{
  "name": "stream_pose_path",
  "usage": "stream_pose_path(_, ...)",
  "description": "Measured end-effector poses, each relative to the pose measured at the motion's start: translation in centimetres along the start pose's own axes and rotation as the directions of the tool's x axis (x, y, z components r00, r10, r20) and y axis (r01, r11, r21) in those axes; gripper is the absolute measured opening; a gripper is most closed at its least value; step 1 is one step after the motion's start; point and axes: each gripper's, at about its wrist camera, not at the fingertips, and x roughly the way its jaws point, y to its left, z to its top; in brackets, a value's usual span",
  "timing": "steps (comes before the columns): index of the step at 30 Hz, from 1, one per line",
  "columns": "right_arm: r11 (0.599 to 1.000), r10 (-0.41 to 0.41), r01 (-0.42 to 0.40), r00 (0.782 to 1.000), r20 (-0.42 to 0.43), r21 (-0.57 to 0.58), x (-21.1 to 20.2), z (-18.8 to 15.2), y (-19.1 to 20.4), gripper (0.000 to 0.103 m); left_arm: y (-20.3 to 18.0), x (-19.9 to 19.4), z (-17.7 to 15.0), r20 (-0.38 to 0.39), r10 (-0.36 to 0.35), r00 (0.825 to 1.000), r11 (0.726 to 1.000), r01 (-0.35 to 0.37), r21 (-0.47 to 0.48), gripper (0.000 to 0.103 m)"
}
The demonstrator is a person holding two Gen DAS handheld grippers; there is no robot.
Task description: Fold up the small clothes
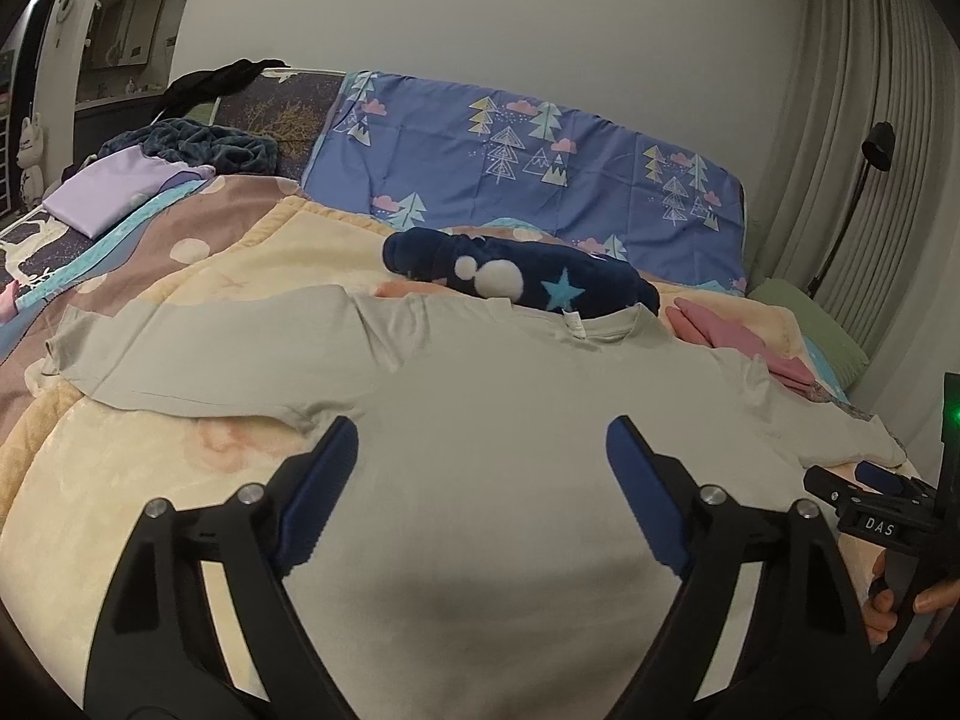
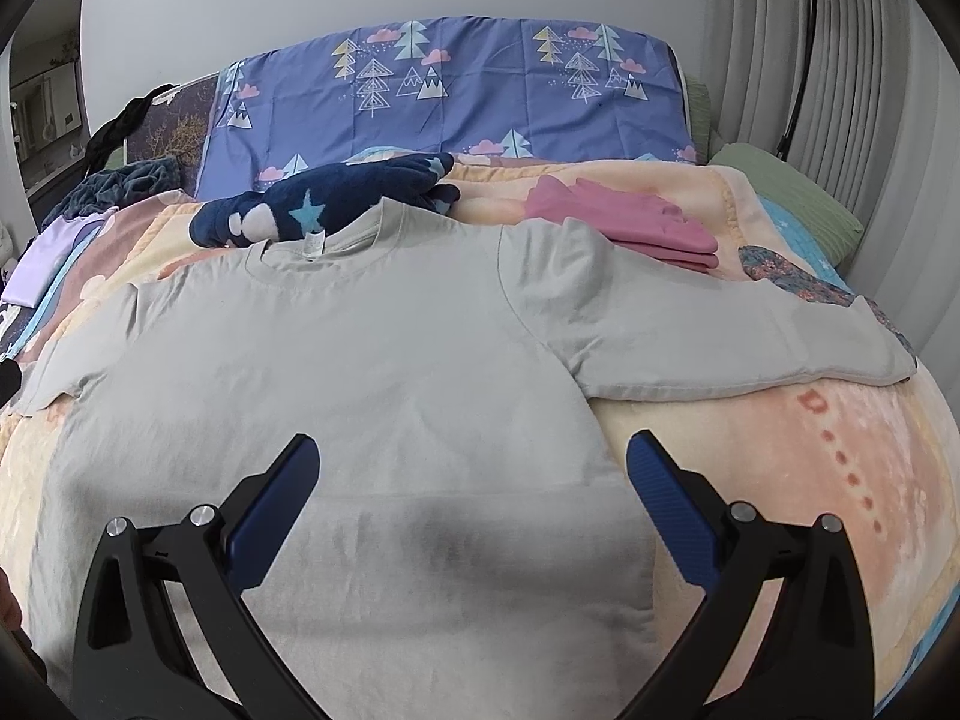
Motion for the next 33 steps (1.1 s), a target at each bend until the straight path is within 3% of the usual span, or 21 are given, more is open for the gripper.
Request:
stream_pose_path(5, 1.0, -0.003, 0.003, 1.0, -0.015, 0.005, 0.2, -0.2, 0.0, 0.102, 1.7, -0.2, 0.0, 0.003, 0.005, 1.0, 0.999, -0.005, -0.034, 0.077)
stream_pose_path(10, 1.0, -0.007, 0.007, 1.0, -0.024, 0.008, 0.3, -0.3, -0.1, 0.102, 3.9, 0.2, 0.4, -0.006, 0.039, 0.999, 0.998, -0.039, -0.05, 0.064)
stream_pose_path(21, 1.0, -0.018, 0.018, 0.999, -0.031, -0.01, 0.5, -0.2, 0.3, 0.102, 12.6, 0.7, 0.0, -0.06, 0.128, 0.99, 0.967, -0.138, -0.212, 0.063)
stream_pose_path(30, 0.999, -0.051, 0.05, 0.998, -0.045, -0.016, 1.2, 0.1, 0.0, 0.102, 24.1, 0.2, 0.6, -0.063, 0.261, 0.963, 0.863, -0.262, -0.432, 0.063)
stream_pose_path(32, 0.999, -0.031, 0.031, 0.998, -0.054, -0.013, 1.3, 0.2, 0.2, 0.102, 26.4, 0.2, 1.0, -0.07, 0.278, 0.958, 0.841, -0.278, -0.464, 0.059)
stream_pose_path(33, 1.0, -0.023, 0.022, 0.998, -0.057, -0.016, 1.3, 0.2, 0.3, 0.102, 27.7, 0.4, 1.2, -0.079, 0.284, 0.955, 0.827, -0.286, -0.484, 0.051)
